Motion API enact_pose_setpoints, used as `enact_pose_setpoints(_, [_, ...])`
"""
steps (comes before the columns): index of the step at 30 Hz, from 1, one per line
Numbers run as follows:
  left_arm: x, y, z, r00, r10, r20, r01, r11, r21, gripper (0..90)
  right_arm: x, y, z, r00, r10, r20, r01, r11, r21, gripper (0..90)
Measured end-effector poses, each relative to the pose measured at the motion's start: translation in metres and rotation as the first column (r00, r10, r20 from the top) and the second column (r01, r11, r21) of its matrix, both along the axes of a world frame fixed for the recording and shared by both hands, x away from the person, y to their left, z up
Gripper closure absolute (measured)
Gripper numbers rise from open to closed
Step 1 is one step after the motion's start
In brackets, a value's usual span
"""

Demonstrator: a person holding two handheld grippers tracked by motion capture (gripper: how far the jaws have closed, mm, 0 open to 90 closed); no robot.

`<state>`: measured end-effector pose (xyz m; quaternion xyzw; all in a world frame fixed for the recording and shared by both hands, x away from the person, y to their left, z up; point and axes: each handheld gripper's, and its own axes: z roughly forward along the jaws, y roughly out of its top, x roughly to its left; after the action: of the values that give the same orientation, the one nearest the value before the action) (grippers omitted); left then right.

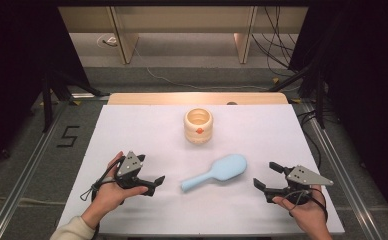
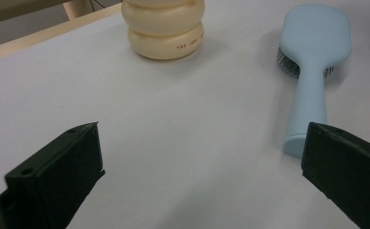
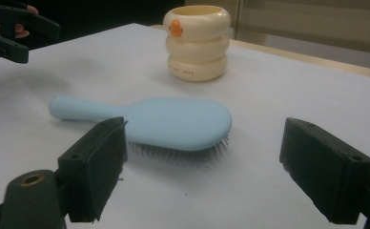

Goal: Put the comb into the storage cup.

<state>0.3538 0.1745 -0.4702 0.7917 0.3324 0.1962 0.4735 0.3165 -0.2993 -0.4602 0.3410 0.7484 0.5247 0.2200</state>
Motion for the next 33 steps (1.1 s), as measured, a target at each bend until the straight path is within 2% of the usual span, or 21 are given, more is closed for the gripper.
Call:
enact_pose_setpoints(11, [0.001, 0.004, 0.003, 0.9996, 0.016, 0.023, -0.016, 0.9999, 0.002, 0.0, -0.001, 0.002, 0.004, 0.9998, 0.000, 0.020, 0.000, 1.0000, 0.005, 18.4])
enact_pose_setpoints(13, [0.001, 0.005, 0.004, 0.9994, 0.021, 0.027, -0.021, 0.9998, 0.001, 0.0, -0.001, 0.004, 0.008, 0.9996, 0.008, 0.029, -0.009, 0.9999, 0.012, 21.5])
enact_pose_setpoints(15, [0.002, 0.006, 0.004, 0.9994, 0.023, 0.026, -0.023, 0.9997, 0.000, 0.0, -0.001, 0.010, 0.012, 0.9987, 0.017, 0.048, -0.017, 0.9997, 0.015, 29.1])
enact_pose_setpoints(19, [0.003, 0.007, 0.002, 0.9994, 0.027, 0.023, -0.027, 0.9996, 0.004, 0.0, 0.001, 0.026, 0.019, 0.9969, 0.059, 0.052, -0.059, 0.9982, -0.004, 41.2])
enact_pose_setpoints(24, [0.003, 0.007, 0.002, 0.9995, 0.026, 0.021, -0.026, 0.9997, 0.004, 0.0, 0.008, 0.057, 0.022, 0.9906, 0.136, 0.011, -0.136, 0.9904, -0.023, 61.4])
enact_pose_setpoints(29, [0.004, 0.006, 0.001, 0.9994, 0.026, 0.022, -0.026, 0.9996, 0.011, 0.0, 0.019, 0.098, 0.020, 0.9744, 0.217, -0.059, -0.222, 0.9696, -0.102, 78.5])
enact_pose_setpoints(31, [0.004, 0.006, 0.001, 0.9995, 0.023, 0.022, -0.023, 0.9997, 0.011, 0.0, 0.024, 0.114, 0.018, 0.9686, 0.232, -0.090, -0.242, 0.9607, -0.135, 86.5])
enact_pose_setpoints(33, [0.004, 0.006, 0.001, 0.9996, 0.023, 0.019, -0.023, 0.9997, 0.011, 0.0, 0.029, 0.128, 0.016, 0.9642, 0.233, -0.126, -0.251, 0.9558, -0.153, 90.0])
